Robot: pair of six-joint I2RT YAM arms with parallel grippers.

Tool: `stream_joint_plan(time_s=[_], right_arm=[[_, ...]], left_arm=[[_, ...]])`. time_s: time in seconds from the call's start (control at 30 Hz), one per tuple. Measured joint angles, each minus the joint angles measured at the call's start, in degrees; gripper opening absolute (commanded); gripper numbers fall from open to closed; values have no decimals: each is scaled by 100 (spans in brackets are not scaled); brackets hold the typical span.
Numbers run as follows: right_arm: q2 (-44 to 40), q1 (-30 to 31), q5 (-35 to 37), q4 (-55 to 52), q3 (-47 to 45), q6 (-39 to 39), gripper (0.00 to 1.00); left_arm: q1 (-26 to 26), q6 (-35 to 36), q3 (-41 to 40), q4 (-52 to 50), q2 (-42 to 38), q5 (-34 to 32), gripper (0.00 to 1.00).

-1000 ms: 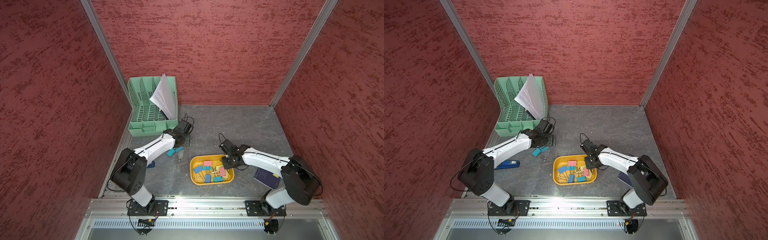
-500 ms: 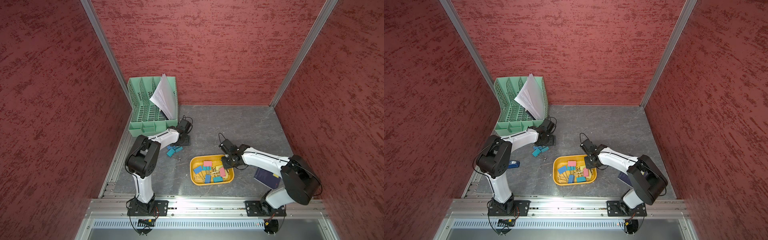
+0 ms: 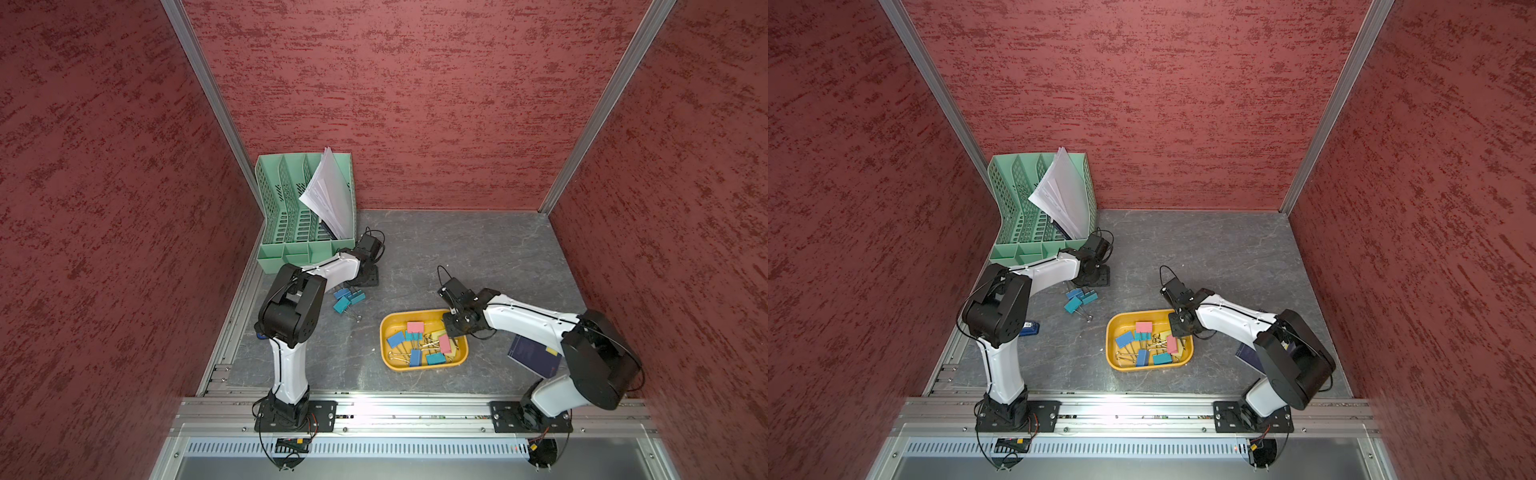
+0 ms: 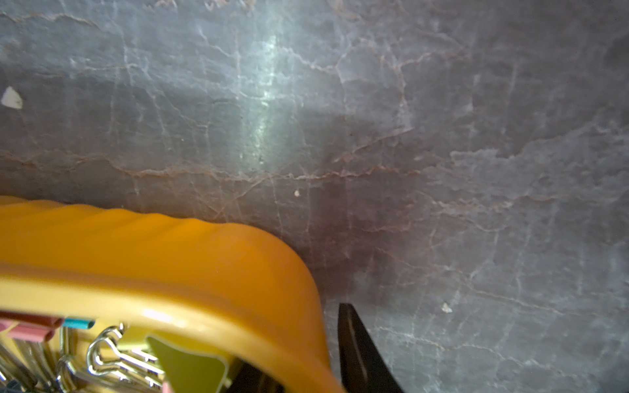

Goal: Put the binder clips in the storage box
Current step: Pick up the binder clip at the center of the board.

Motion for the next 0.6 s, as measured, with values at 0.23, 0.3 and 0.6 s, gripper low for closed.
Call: stream_joint_plan(time_s=[0.23,0.3,0.6], right_arm=[[0,-4,0,0,0,2,28],[0,-4,0,0,0,2,28],[0,-4,0,0,0,2,28]], left_arm=[[26,11,0,55,31,22,60],[24,44,0,63,31,35,58],[-140,262,0,94,-66,120,54]])
